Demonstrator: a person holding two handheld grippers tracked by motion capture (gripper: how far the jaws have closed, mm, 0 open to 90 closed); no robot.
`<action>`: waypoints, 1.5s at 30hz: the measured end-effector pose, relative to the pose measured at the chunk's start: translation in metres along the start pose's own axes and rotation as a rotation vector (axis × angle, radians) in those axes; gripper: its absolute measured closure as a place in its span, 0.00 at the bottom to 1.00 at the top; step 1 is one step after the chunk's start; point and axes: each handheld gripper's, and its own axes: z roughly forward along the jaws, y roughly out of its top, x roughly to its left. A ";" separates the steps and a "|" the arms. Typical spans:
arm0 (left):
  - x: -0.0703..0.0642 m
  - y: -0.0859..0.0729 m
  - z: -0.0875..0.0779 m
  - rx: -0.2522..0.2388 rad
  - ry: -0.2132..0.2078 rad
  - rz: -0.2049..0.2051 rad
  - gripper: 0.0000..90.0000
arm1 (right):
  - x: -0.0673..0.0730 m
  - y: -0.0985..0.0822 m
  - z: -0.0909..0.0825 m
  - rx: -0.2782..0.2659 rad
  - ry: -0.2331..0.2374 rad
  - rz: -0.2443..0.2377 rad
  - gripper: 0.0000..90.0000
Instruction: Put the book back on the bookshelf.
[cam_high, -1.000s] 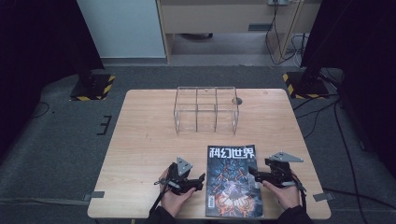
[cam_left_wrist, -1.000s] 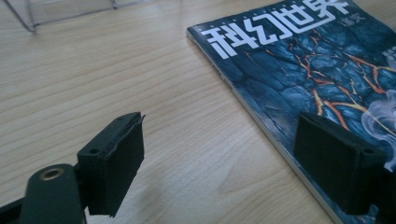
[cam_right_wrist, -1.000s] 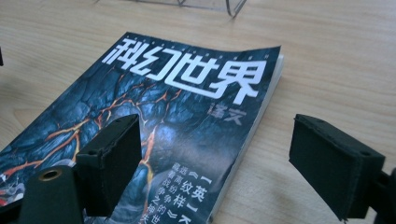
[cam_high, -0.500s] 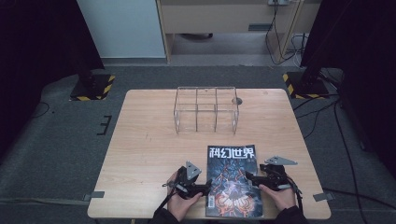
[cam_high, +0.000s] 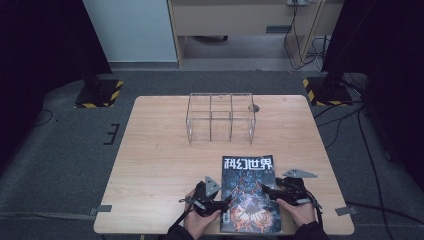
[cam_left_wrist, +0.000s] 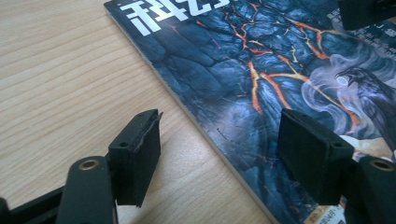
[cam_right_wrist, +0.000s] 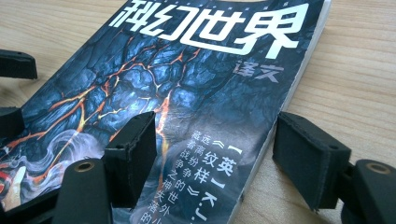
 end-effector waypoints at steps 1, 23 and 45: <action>0.000 0.000 0.000 -0.002 -0.003 -0.002 0.33 | 0.000 0.000 0.000 0.000 0.000 0.000 0.34; -0.011 0.002 0.007 -0.004 -0.038 -0.021 0.35 | -0.005 -0.002 -0.001 -0.038 0.036 0.095 0.35; -0.012 0.002 0.007 -0.005 -0.026 -0.027 0.35 | -0.012 0.000 -0.012 -0.119 0.105 0.176 0.47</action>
